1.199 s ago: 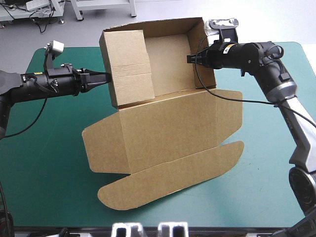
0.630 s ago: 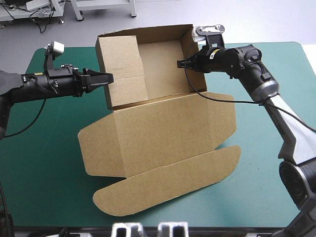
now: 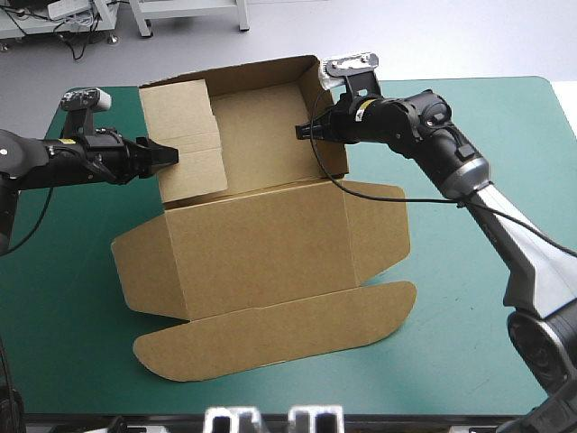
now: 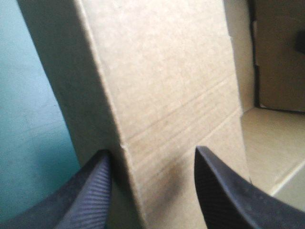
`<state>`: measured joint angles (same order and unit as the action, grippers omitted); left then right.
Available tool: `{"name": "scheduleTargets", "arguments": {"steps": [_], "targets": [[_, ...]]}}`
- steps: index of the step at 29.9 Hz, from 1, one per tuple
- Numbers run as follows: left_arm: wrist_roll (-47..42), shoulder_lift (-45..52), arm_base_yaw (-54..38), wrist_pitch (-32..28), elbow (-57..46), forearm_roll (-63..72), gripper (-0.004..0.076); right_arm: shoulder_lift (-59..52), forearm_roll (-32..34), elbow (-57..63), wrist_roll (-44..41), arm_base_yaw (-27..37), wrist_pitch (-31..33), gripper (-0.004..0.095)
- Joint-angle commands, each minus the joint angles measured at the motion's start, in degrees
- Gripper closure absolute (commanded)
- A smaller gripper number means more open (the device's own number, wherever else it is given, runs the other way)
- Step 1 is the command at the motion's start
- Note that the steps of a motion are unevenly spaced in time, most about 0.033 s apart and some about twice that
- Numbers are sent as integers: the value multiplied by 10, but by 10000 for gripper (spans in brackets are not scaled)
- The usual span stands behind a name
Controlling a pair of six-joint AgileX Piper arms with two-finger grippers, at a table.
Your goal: Fold the box
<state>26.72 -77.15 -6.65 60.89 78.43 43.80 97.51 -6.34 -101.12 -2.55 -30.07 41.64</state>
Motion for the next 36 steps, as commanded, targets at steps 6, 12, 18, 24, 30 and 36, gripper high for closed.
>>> {"name": "scheduleTargets", "arguments": {"steps": [6, 12, 18, 24, 30, 36], "targets": [[-6, 12, 6, -56, 17, 4, 356, -92, -72, -20, 0, -25, -3, 908], [-25, 4, 6, -29, 17, 18, 485, -104, -79, -20, 0, -25, 36, 908], [-35, 21, 20, 5, 18, 26, 734, -95, -63, -19, -32, -25, 79, 908], [-102, 35, 94, 15, 30, -6, 734, -81, -39, -19, -82, -25, 175, 908], [-224, 27, 212, -15, 34, -171, 734, -67, -29, -19, -125, -25, 273, 908], [-290, -21, 284, -36, 34, -239, 734, -31, -35, -17, -134, -24, 299, 908]]}}
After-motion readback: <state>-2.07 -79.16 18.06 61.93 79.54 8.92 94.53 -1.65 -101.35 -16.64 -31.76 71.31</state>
